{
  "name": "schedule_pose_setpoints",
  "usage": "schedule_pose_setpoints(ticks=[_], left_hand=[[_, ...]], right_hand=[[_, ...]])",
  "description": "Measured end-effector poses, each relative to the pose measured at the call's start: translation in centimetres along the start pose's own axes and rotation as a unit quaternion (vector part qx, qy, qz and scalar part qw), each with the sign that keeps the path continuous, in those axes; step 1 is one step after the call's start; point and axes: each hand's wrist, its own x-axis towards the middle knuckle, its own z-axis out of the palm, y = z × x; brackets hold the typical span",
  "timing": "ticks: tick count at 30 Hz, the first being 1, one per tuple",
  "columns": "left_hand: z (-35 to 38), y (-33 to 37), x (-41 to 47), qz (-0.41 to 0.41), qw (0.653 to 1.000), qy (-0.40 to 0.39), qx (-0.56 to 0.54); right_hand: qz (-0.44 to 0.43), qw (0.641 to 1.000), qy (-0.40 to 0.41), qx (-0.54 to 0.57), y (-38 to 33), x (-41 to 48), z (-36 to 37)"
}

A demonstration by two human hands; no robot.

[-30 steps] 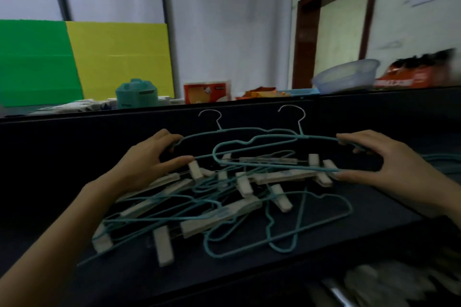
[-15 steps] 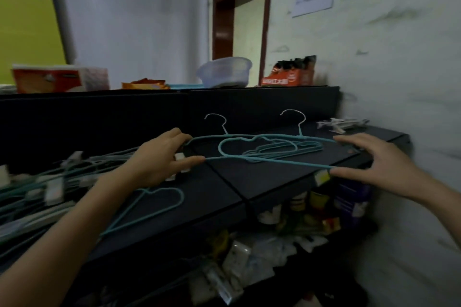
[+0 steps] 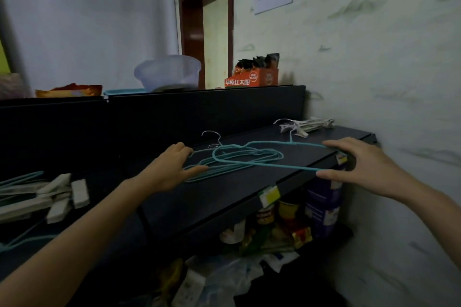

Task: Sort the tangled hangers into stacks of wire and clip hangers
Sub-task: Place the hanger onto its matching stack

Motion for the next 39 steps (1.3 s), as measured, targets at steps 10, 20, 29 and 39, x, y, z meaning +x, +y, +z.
schedule_pose_setpoints(ticks=[10,20,29,39], left_hand=[[4.5,0.0,5.0,-0.041,0.999,0.02,-0.01],[6.1,-0.6,5.3,-0.104,0.992,-0.032,0.057],[3.4,0.5,2.2,-0.224,0.973,-0.043,-0.027],[0.6,2.9,-2.4,-0.344,0.931,-0.01,0.122]], right_hand=[[-0.049,0.996,-0.065,0.031,6.2,9.2,3.0],[-0.13,0.975,-0.14,0.112,5.7,15.3,7.8],[-0.201,0.951,-0.218,0.093,4.4,19.4,12.8],[-0.264,0.918,-0.281,0.097,2.7,21.0,16.1]])
